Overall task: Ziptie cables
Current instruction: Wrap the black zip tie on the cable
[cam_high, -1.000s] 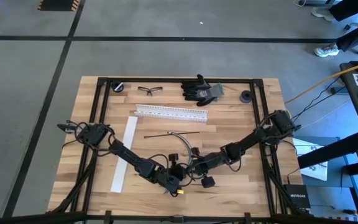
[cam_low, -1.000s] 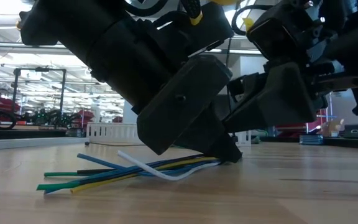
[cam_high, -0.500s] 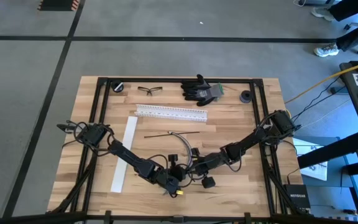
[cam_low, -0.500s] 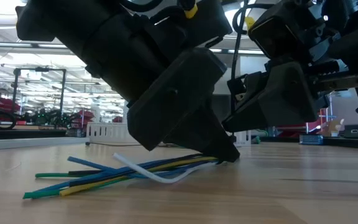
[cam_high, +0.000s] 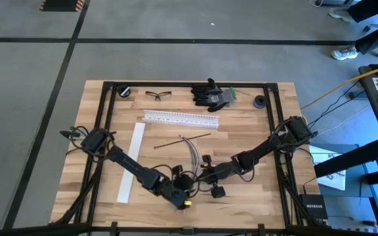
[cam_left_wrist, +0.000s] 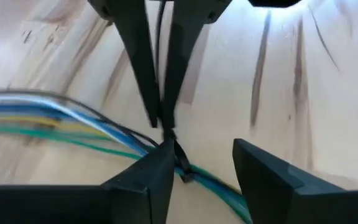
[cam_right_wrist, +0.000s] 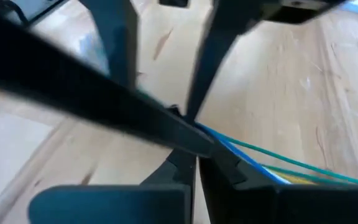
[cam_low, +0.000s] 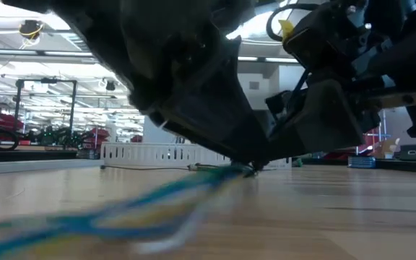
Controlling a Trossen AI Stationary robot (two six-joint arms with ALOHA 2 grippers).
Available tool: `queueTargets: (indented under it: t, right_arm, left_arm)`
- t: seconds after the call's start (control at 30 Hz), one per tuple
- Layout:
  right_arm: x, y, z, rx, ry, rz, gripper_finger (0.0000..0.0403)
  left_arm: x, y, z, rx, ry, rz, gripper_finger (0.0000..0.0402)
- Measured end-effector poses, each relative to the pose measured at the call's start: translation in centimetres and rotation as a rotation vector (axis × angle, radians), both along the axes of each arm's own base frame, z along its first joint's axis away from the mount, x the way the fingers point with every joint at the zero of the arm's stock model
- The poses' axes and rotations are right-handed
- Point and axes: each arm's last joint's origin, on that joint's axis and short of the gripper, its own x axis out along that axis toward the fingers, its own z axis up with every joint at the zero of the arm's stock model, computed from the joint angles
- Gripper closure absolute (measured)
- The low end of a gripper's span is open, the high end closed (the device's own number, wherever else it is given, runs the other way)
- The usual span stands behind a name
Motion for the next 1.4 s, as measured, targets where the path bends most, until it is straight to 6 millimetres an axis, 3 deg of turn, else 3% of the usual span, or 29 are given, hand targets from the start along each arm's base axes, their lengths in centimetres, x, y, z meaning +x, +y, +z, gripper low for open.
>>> queueTargets:
  t: [0.37,0.63,0.93,1.1,1.4]
  right_arm:
    - [1.1,0.1,0.6,-0.06,0.054,-0.105,0.0403]
    - [1.1,0.1,0.6,-0.053,0.06,-0.106,0.0403]
    - [1.2,0.3,0.7,-0.024,0.061,-0.092,0.0403]
    - [2.0,0.6,1.5,-0.021,0.059,-0.087,0.0403]
    - [2.0,0.6,1.4,-0.038,0.095,-0.081,0.0403]
  left_arm:
    - [0.2,-0.3,-2.5,-0.007,-0.034,0.121,0.0273]
    - [-0.6,0.2,-3.0,0.107,0.1,0.077,0.029]
    - [-2.5,1.0,-0.9,0.251,0.261,-0.028,0.0308]
    - [-2.6,1.0,0.8,0.154,0.198,0.033,0.0306]
    - [-1.3,0.6,1.3,-0.033,0.033,0.141,0.0302]
